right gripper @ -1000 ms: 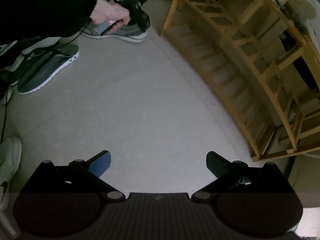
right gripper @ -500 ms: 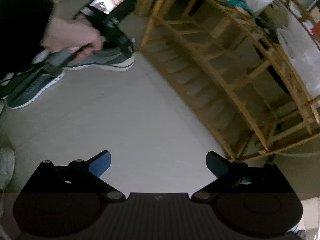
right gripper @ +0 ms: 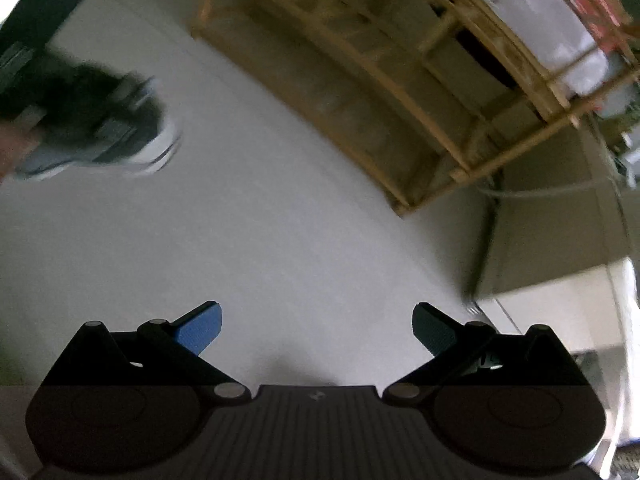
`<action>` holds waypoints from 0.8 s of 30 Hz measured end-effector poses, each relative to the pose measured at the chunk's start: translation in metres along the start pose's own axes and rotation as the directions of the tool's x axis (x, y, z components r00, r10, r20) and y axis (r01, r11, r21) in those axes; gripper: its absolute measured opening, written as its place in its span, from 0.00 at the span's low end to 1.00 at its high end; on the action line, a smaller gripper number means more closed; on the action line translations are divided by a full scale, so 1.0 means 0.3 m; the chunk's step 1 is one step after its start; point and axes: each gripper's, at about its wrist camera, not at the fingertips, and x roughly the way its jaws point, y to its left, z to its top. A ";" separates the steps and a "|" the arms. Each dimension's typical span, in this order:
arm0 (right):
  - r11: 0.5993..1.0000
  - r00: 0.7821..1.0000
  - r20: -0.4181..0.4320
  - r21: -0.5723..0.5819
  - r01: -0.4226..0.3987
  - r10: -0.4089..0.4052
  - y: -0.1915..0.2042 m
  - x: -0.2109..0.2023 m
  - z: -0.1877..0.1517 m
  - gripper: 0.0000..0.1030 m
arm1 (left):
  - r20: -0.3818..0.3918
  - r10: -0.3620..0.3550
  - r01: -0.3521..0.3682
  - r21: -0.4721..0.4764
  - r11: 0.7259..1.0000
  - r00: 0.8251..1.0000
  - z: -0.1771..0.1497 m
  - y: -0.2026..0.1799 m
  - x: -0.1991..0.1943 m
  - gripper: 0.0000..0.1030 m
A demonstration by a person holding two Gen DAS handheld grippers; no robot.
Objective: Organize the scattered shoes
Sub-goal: 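Carry the second grey sneaker beside the first and release it with the left tool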
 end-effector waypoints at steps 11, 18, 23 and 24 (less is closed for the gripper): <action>0.998 0.992 -0.113 -0.005 -0.056 0.055 0.029 0.194 -0.304 1.00 | -0.107 -0.051 0.053 0.024 0.998 0.993 -0.228 -0.236 0.170 0.24; 0.994 0.977 -0.183 0.006 -0.111 0.110 0.048 0.275 -0.433 1.00 | -0.126 -0.042 0.053 0.085 0.995 0.991 -0.308 -0.308 0.220 0.26; 0.991 0.970 -0.202 0.013 -0.133 0.133 0.056 0.292 -0.457 1.00 | -0.096 0.046 -0.030 0.164 0.986 0.994 -0.307 -0.339 0.211 0.49; 0.991 0.971 -0.200 0.008 -0.136 0.135 0.061 0.290 -0.454 1.00 | -0.071 0.066 -0.052 0.185 0.981 0.995 -0.302 -0.342 0.200 0.67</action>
